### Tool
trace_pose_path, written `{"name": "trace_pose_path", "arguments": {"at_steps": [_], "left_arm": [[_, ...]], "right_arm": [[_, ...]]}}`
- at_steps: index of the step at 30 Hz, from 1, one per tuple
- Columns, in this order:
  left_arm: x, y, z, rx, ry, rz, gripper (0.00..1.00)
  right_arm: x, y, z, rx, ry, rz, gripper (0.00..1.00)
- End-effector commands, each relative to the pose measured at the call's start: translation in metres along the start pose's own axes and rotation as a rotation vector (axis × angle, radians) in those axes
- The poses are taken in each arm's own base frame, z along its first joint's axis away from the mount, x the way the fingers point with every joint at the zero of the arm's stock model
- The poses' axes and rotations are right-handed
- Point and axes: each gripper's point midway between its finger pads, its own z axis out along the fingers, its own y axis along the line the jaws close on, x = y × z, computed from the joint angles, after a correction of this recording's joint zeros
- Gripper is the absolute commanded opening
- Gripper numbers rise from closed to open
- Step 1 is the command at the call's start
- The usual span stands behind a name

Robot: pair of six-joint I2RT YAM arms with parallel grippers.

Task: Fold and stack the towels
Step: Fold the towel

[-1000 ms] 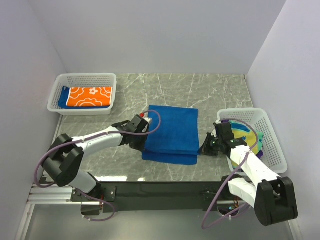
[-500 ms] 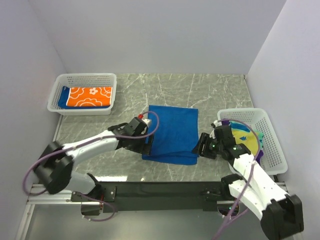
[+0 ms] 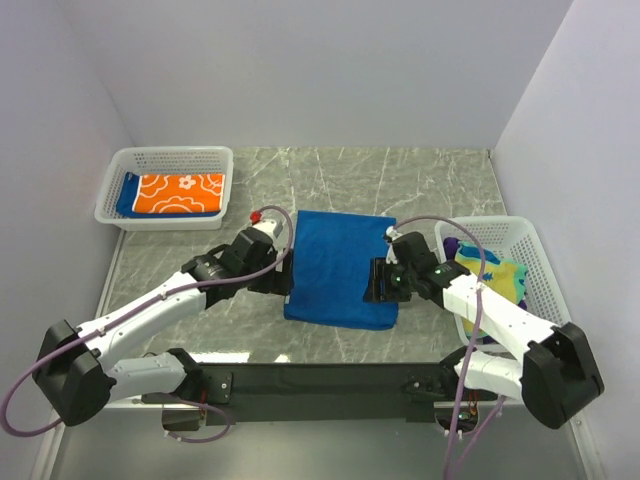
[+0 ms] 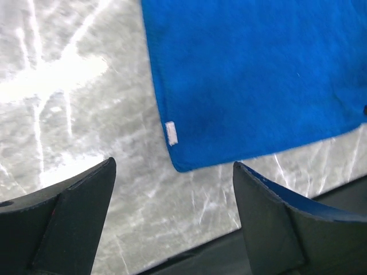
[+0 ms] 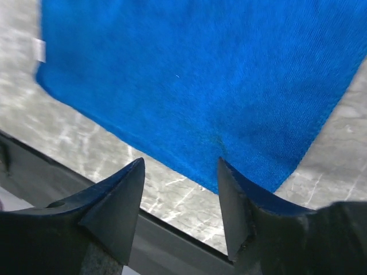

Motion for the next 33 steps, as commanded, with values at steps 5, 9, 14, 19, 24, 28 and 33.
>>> {"name": "trace_pose_path", "arguments": {"at_steps": [5, 9, 14, 19, 24, 28, 33], "left_arm": [[-0.016, -0.021, 0.010, 0.076, -0.044, -0.094, 0.73], [0.005, -0.023, 0.029, 0.061, 0.021, -0.139, 0.73], [0.022, -0.028, 0.048, 0.049, 0.046, -0.179, 0.71], [0.041, -0.023, 0.067, -0.008, 0.099, -0.195, 0.59], [0.068, -0.001, 0.076, -0.105, 0.153, -0.215, 0.42], [0.078, 0.019, 0.080, -0.182, 0.156, -0.249, 0.15], [0.081, 0.042, 0.084, -0.200, 0.149, -0.342, 0.05]], "right_arm": [[0.024, -0.022, 0.015, 0.074, 0.012, 0.071, 0.42], [0.029, -0.035, 0.009, 0.133, -0.034, 0.126, 0.42], [0.040, -0.046, 0.011, 0.177, -0.005, 0.159, 0.41], [0.058, -0.047, 0.020, 0.162, 0.039, 0.213, 0.35], [0.060, -0.054, 0.024, 0.200, 0.042, 0.256, 0.35], [0.056, -0.056, 0.029, 0.195, 0.025, 0.293, 0.34], [0.044, -0.064, 0.034, 0.230, 0.031, 0.291, 0.33]]}}
